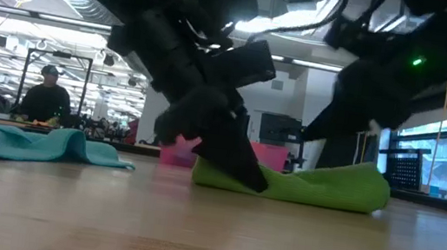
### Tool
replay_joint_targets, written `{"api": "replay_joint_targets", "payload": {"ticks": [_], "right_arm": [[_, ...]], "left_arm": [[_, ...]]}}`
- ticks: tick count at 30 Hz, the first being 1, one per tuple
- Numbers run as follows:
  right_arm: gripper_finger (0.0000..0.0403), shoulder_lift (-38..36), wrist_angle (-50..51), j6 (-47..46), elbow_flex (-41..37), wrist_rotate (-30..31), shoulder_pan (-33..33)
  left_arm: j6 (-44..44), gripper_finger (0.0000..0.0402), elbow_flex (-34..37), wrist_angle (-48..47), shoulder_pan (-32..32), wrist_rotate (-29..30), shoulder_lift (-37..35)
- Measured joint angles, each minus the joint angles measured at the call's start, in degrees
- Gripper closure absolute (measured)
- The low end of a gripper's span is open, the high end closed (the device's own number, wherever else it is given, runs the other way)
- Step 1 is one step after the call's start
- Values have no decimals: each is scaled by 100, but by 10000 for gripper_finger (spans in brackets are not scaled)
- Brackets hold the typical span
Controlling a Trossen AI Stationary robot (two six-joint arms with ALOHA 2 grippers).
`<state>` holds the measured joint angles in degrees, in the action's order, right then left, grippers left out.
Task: Roll microfiber towels into tight, uniform cylinder then place into a basket
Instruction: Roll the green microfiber towel
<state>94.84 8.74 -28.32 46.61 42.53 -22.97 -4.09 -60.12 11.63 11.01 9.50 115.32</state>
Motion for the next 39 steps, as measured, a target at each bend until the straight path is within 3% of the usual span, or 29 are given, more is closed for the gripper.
{"api": "replay_joint_targets", "payload": {"ticks": [4, 10, 15, 20, 29, 39], "right_arm": [[308, -333, 484, -235, 0, 460, -273], [309, -567, 902, -443, 0, 863, -513], [309, -594, 896, -446, 0, 891, -541], [309, -592, 900, -444, 0, 891, -541], [309, -592, 896, -303, 0, 891, -541], [309, -590, 863, -291, 0, 891, -539]], "left_arm": [[404, 401, -6, 8, -236, -855, -8], [647, 401, 7, -52, -433, -1273, -278], [671, 401, 7, -26, -571, -1582, -667], [509, 401, 7, -53, -906, -2269, -771], [1115, 401, 7, -67, -1622, -2598, -771], [1201, 401, 7, -332, -1642, -2543, -771]]}}
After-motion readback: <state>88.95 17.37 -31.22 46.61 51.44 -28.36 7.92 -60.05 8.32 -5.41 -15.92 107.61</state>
